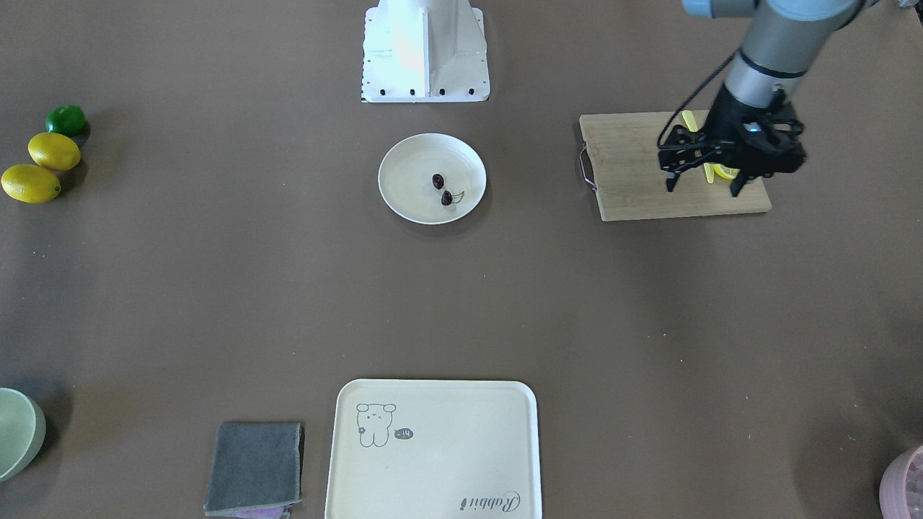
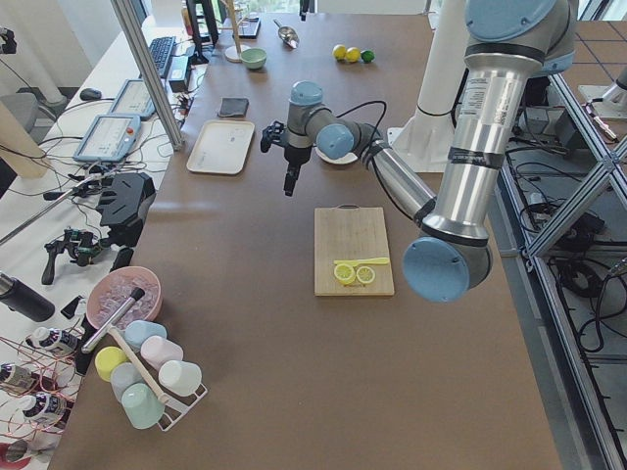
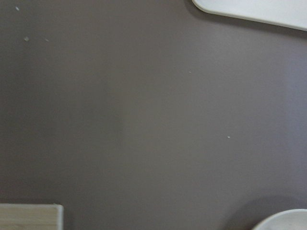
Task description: Place red cherry on plate
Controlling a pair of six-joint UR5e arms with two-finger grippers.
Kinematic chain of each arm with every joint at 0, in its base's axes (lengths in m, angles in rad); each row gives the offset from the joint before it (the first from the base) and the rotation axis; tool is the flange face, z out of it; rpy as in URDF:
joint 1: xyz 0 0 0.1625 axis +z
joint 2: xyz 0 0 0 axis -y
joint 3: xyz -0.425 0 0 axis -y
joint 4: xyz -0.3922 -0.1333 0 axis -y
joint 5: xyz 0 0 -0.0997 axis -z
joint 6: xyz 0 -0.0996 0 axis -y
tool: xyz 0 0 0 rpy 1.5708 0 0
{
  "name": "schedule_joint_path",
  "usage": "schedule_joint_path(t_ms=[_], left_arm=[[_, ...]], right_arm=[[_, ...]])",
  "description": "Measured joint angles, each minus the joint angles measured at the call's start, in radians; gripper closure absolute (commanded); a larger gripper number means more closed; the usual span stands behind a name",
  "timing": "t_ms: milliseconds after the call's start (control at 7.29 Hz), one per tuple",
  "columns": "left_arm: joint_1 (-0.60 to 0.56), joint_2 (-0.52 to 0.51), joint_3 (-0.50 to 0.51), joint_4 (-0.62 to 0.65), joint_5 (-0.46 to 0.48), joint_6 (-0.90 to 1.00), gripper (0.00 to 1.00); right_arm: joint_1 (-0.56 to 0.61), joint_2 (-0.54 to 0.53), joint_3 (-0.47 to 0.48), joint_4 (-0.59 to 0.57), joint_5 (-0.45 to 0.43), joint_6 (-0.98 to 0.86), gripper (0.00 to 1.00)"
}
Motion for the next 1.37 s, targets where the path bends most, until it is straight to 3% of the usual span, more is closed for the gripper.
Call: schedule_joint_path(t_ms=[274,548,823,1371], left_arm=[[-0.195,0.104,0.038,-0.002,-0.112,0.329,0.02],[-0.366,0.157,0.144,-0.002,-0.247,0.542,0.03],[-0.421,0.205,0.22,0.001,-0.313,0.589,0.02],[-0.595,0.226,0.277,0.002,-0.324,0.593,0.03]], right_arm=[[0.079,0.012,0.004,-0.158,-0.023,-0.183,0.0],[0.121,0.011,0.011,-0.242,-0.046,-0.274,0.0],[0.141,0.008,0.012,-0.279,-0.05,-0.31,0.0],[0.154,-0.017,0.012,-0.302,-0.046,-0.321,0.0]])
